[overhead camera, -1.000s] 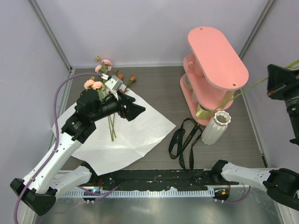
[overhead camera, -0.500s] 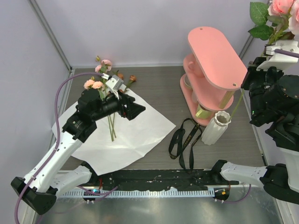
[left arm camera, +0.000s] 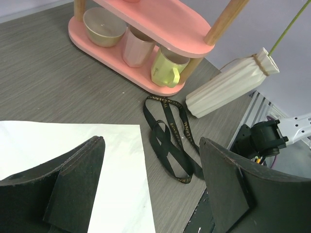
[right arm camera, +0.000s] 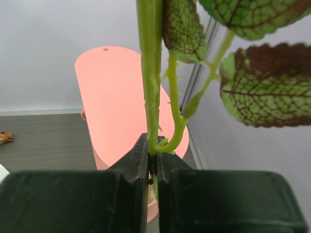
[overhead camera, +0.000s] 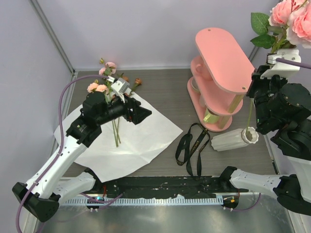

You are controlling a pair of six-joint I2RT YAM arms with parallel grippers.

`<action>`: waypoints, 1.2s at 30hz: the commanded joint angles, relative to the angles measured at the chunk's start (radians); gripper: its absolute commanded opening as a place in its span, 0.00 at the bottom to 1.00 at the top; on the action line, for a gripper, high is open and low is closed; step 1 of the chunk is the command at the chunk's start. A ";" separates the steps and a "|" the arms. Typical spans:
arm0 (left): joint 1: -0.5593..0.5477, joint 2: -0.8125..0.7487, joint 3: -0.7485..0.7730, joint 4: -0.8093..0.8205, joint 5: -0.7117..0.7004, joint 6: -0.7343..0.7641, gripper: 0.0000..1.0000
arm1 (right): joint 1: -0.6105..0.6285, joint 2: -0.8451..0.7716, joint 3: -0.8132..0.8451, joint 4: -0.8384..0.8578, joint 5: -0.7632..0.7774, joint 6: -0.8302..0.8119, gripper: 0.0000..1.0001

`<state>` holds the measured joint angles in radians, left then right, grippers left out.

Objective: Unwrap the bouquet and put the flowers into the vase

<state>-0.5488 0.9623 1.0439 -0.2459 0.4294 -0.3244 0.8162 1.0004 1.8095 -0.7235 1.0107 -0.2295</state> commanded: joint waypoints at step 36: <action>-0.002 0.006 0.022 0.010 -0.014 0.019 0.82 | 0.001 -0.253 -0.544 0.226 -0.018 0.196 0.01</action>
<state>-0.5488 0.9691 1.0439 -0.2527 0.4187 -0.3237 0.8162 0.7650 1.3094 -0.5743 0.9791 -0.0750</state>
